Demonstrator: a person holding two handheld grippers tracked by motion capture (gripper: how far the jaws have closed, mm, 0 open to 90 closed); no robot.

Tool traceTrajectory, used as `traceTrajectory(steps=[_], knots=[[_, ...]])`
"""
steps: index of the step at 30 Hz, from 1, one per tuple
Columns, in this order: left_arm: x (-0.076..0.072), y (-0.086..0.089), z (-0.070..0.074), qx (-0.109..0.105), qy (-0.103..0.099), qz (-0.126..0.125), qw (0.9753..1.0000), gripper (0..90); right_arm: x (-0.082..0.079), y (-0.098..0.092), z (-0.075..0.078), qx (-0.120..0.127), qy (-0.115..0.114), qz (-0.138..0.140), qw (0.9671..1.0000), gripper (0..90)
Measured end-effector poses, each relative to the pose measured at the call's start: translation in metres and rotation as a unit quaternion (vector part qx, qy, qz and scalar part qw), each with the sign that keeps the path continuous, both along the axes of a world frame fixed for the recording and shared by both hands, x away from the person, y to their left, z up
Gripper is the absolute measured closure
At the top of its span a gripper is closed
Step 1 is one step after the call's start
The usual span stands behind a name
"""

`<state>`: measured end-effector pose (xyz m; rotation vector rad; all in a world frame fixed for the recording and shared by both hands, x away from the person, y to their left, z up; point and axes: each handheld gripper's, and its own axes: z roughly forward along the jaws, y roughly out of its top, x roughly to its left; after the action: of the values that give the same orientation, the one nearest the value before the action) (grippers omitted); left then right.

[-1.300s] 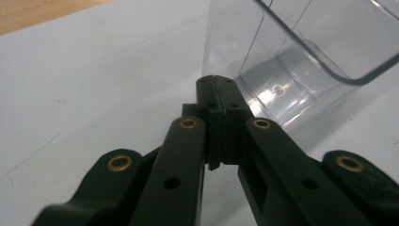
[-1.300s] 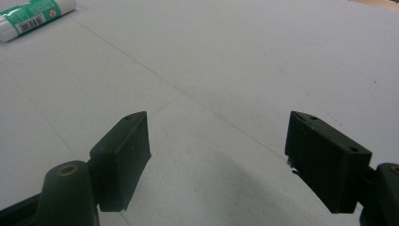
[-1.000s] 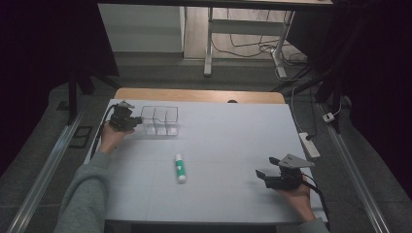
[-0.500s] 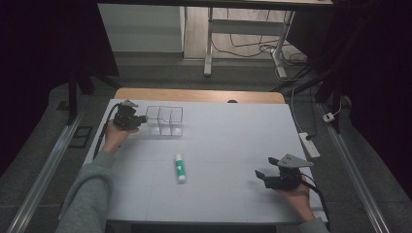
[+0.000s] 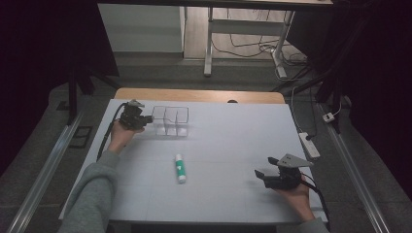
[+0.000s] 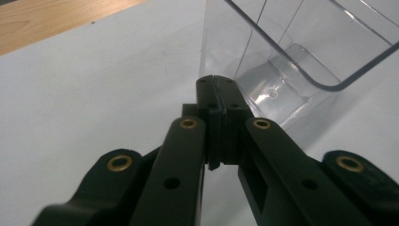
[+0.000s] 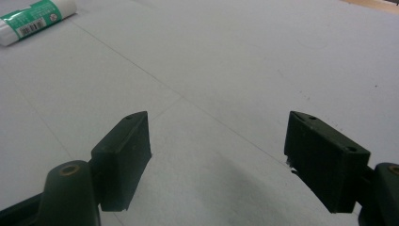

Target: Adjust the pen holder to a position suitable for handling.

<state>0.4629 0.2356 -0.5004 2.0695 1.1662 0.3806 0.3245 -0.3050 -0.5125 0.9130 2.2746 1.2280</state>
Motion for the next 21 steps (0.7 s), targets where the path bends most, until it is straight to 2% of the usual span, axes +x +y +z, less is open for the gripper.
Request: traceTrajectory(steps=[21], knots=[[0.005, -0.023, 0.002, -0.001, -0.002, -0.024, 0.9997, 89.0, 0.001, 0.003, 0.0, 0.0, 0.0, 0.003, 1.0, 23.0]])
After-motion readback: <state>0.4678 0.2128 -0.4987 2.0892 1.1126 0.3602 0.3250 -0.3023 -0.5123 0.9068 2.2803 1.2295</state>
